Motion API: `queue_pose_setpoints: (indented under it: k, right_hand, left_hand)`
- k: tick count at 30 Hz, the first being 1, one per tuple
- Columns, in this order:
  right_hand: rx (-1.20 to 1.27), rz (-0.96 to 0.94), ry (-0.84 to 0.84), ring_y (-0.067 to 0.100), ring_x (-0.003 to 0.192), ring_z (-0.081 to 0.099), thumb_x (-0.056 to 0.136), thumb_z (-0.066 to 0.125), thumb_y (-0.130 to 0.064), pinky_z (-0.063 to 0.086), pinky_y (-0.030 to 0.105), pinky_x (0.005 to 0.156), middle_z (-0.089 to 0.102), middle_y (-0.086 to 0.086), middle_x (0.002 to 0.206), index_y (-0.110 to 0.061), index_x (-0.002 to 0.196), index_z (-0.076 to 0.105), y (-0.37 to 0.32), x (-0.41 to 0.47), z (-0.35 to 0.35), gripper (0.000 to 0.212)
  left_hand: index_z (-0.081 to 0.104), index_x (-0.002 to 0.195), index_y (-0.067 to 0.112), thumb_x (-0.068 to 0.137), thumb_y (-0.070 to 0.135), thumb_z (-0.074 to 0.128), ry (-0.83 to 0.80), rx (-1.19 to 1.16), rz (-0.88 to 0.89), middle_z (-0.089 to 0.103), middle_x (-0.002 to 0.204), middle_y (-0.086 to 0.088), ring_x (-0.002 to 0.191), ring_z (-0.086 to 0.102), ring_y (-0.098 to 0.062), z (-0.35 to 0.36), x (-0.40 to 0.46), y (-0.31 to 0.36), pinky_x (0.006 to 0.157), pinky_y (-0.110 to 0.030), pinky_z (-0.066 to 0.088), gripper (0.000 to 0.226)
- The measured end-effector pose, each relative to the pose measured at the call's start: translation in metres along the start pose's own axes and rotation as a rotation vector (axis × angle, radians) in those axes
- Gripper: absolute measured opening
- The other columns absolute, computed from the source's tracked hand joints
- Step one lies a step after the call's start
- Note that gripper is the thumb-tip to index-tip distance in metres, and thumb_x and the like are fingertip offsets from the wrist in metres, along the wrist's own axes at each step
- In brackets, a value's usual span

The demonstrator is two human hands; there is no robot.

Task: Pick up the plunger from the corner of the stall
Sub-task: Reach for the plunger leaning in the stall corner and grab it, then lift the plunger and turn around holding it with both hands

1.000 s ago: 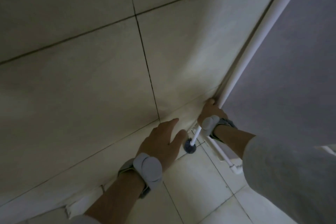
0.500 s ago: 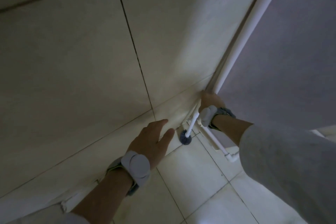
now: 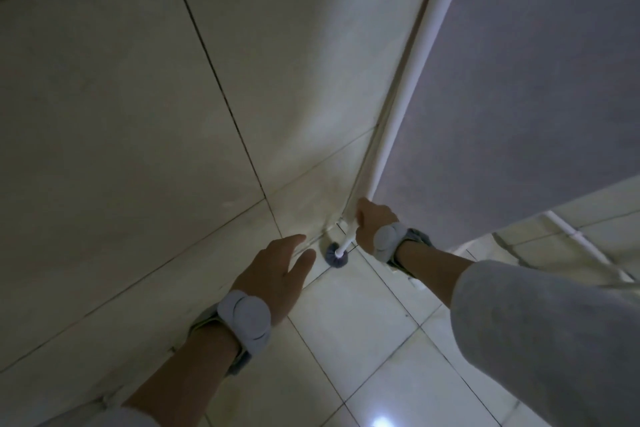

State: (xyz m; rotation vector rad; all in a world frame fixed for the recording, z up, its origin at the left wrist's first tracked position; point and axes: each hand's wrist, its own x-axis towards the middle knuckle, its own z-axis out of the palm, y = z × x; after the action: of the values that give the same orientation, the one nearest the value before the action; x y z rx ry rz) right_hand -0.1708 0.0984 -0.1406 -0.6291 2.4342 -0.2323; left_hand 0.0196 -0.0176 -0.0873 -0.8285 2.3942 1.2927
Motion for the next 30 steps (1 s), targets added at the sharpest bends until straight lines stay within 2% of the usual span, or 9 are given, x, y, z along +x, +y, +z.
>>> queue_pose_setpoints:
  k: [3, 6, 9, 13, 17, 21, 24, 28, 30]
  right_hand:
    - [0.111, 0.026, 0.032, 0.024, 0.063, 0.052, 0.085, 0.058, -0.006, 0.041, 0.03, 0.054, 0.056, 0.008, 0.081, -0.015, 0.107, 0.046, 0.008, -0.011, 0.008, 0.026]
    - [0.132, 0.035, -0.01, 0.028, 0.099, 0.062, 0.087, 0.061, -0.011, 0.049, 0.031, 0.082, 0.063, 0.009, 0.118, -0.022, 0.128, 0.055, 0.021, -0.021, 0.019, 0.043]
    - [0.074, 0.076, -0.011, 0.025, 0.117, 0.058, 0.087, 0.062, -0.019, 0.044, 0.028, 0.095, 0.06, 0.005, 0.13, -0.024, 0.121, 0.064, 0.039, -0.028, 0.03, 0.035]
    - [0.078, 0.106, 0.047, 0.022, 0.108, 0.061, 0.086, 0.06, -0.013, 0.046, 0.025, 0.088, 0.063, 0.003, 0.122, -0.028, 0.114, 0.068, 0.059, -0.053, 0.027, 0.033]
    - [0.132, 0.102, 0.104, 0.025, 0.102, 0.061, 0.085, 0.058, -0.007, 0.047, 0.027, 0.081, 0.062, 0.004, 0.113, -0.025, 0.108, 0.07, 0.083, -0.094, 0.01, 0.032]
    - [0.235, 0.103, 0.181, 0.026, 0.094, 0.063, 0.081, 0.063, -0.012, 0.05, 0.028, 0.075, 0.064, 0.003, 0.106, -0.023, 0.102, 0.072, 0.109, -0.148, -0.001, 0.026]
    - [0.313, 0.109, 0.22, 0.025, 0.088, 0.062, 0.078, 0.065, -0.015, 0.046, 0.029, 0.069, 0.06, 0.0, 0.095, -0.023, 0.099, 0.073, 0.127, -0.185, -0.004, 0.024]
    - [0.369, 0.115, 0.278, 0.024, 0.08, 0.058, 0.078, 0.066, -0.011, 0.043, 0.027, 0.067, 0.052, -0.004, 0.085, -0.019, 0.096, 0.074, 0.161, -0.241, -0.01, 0.021]
    - [0.417, 0.131, 0.33, 0.02, 0.072, 0.055, 0.077, 0.068, -0.009, 0.043, 0.024, 0.064, 0.048, -0.01, 0.078, -0.018, 0.093, 0.074, 0.181, -0.266, -0.01, 0.019]
  left_hand:
    - [0.035, 0.141, 0.035, 0.092, 0.057, 0.032, -0.016, 0.004, 0.016, 0.041, 0.148, 0.008, 0.133, 0.04, -0.013, 0.004, -0.001, 0.003, 0.108, -0.034, 0.035, 0.054]
    - [0.037, 0.141, 0.033, 0.094, 0.053, 0.034, -0.03, 0.015, 0.027, 0.042, 0.147, 0.006, 0.134, 0.039, -0.014, 0.011, -0.003, 0.008, 0.111, -0.036, 0.033, 0.051]
    - [0.037, 0.141, 0.032, 0.094, 0.052, 0.035, -0.048, 0.021, 0.034, 0.042, 0.147, 0.005, 0.134, 0.04, -0.016, 0.019, -0.006, 0.013, 0.11, -0.037, 0.034, 0.051]
    - [0.043, 0.131, 0.045, 0.09, 0.058, 0.034, -0.1, 0.029, 0.082, 0.047, 0.141, 0.009, 0.127, 0.045, -0.013, 0.033, -0.011, 0.029, 0.104, -0.032, 0.037, 0.043]
    - [0.045, 0.088, 0.056, 0.094, 0.047, 0.043, -0.173, 0.027, 0.172, 0.044, 0.097, 0.03, 0.098, 0.045, -0.004, 0.05, -0.024, 0.064, 0.078, -0.021, 0.041, 0.011]
    - [0.035, 0.139, 0.033, 0.094, 0.043, 0.046, -0.284, 0.136, 0.217, 0.047, 0.119, 0.015, 0.106, 0.045, -0.004, 0.076, -0.032, 0.089, 0.089, -0.023, 0.037, 0.048]
    - [0.029, 0.144, 0.03, 0.093, 0.041, 0.046, -0.337, 0.18, 0.208, 0.054, 0.13, 0.004, 0.108, 0.052, -0.009, 0.103, -0.033, 0.104, 0.09, -0.025, 0.04, 0.055]
    - [0.032, 0.141, 0.034, 0.09, 0.039, 0.049, -0.42, 0.227, 0.176, 0.059, 0.083, 0.018, 0.075, 0.056, -0.008, 0.155, -0.042, 0.127, 0.077, -0.029, 0.049, 0.055]
    - [0.036, 0.136, 0.037, 0.087, 0.041, 0.05, -0.489, 0.255, 0.166, 0.064, 0.084, 0.007, 0.079, 0.062, -0.017, 0.184, -0.049, 0.137, 0.074, -0.03, 0.05, 0.052]
